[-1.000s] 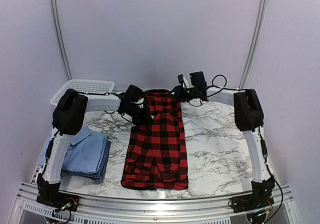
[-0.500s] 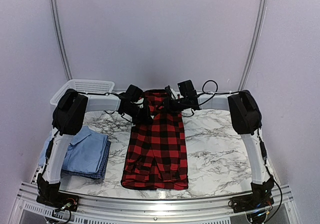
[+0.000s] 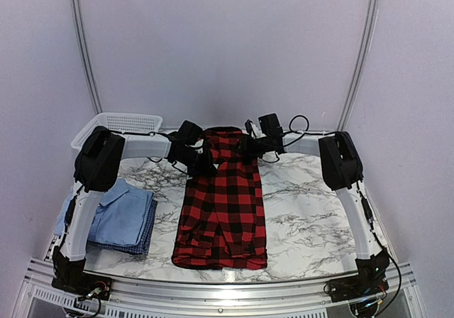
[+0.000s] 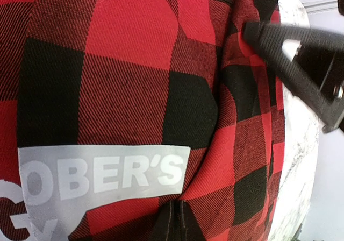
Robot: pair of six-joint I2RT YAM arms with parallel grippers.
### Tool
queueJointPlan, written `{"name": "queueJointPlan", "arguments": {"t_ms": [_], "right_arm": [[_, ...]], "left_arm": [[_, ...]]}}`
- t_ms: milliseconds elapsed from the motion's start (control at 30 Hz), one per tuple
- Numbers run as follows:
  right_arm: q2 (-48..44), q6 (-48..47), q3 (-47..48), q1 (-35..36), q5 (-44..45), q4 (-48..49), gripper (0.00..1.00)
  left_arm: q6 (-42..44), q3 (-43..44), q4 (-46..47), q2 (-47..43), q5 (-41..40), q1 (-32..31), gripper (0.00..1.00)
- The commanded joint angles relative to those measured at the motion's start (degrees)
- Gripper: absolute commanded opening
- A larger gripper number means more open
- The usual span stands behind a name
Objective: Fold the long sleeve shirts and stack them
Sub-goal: Smooth out the rectangle-folded shirt at the center of the board.
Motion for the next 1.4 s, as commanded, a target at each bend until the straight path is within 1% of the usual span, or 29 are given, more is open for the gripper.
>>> {"name": "queueJointPlan", "arguments": {"t_ms": [0, 133, 300, 433, 633, 767, 867, 1067, 1200, 1367], "right_arm": [[3.6, 2.1, 6.3, -2.2, 3.9, -0.5, 0.41], [7.8, 2.9, 12.4, -3.2, 4.4, -2.1, 0.41], [11.4, 3.4, 16.4, -4.0, 4.3, -3.4, 0.41], [10.0, 3.1, 16.3, -4.6, 3.2, -3.3, 0.43], [3.7, -1.3, 15.5, -5.2, 2.5, -5.3, 0.49], [-1.4, -3.3, 11.1, -5.2, 2.0, -6.3, 0.50], [-5.8, -3.7, 3.9, -5.2, 1.6, -4.7, 0.49], [-11.3, -4.3, -7.4, -3.9, 0.7, -3.5, 0.42], [-11.9, -4.4, -10.9, -2.9, 0.7, -2.9, 0.41], [-10.3, -4.4, -11.2, -2.7, 0.9, -2.9, 0.40]], "left_arm": [[0.2, -0.9, 0.1, -1.3, -1.2, 0.3, 0.07], [0.2, -0.6, 0.1, -1.4, -1.1, 0.5, 0.07], [-0.1, -0.1, 0.1, -1.2, -0.9, 0.7, 0.07], [-0.2, 0.4, 0.1, -1.0, -0.8, 0.8, 0.07], [-0.3, 0.3, 0.1, -1.0, -0.8, 0.9, 0.07], [-0.6, 0.2, 0.1, -0.9, -0.9, 1.0, 0.07], [-0.6, 0.1, 0.1, -1.0, -1.0, 1.0, 0.07], [-0.7, 0.3, 0.1, -1.0, -0.8, 1.0, 0.07], [-0.9, 0.7, 0.3, -0.9, -0.8, 1.0, 0.07], [-1.1, 1.1, 0.3, -0.7, -0.8, 1.0, 0.07]]}}
